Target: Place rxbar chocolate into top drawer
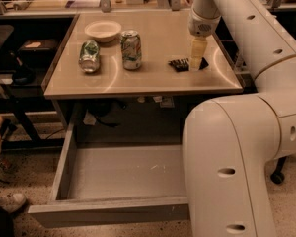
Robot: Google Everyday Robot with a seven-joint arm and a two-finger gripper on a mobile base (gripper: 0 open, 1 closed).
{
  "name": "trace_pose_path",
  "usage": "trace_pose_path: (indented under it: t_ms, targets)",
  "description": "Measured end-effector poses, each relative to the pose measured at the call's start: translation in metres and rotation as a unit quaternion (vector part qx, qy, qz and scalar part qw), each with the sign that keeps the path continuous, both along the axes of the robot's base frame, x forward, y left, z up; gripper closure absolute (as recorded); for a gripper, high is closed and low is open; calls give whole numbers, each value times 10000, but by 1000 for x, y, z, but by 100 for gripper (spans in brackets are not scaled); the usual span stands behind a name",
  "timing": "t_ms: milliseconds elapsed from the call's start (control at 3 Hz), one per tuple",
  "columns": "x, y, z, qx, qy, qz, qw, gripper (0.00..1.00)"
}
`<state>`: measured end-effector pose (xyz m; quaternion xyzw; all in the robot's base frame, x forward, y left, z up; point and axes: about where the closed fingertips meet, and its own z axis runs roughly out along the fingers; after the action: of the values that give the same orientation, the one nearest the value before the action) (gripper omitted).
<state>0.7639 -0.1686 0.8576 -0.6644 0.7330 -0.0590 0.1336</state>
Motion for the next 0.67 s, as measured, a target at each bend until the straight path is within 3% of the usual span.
trace_pose_path:
  t_ms: [667]
  targets:
    - [3, 5, -29, -76, 267, 188, 9994, 0]
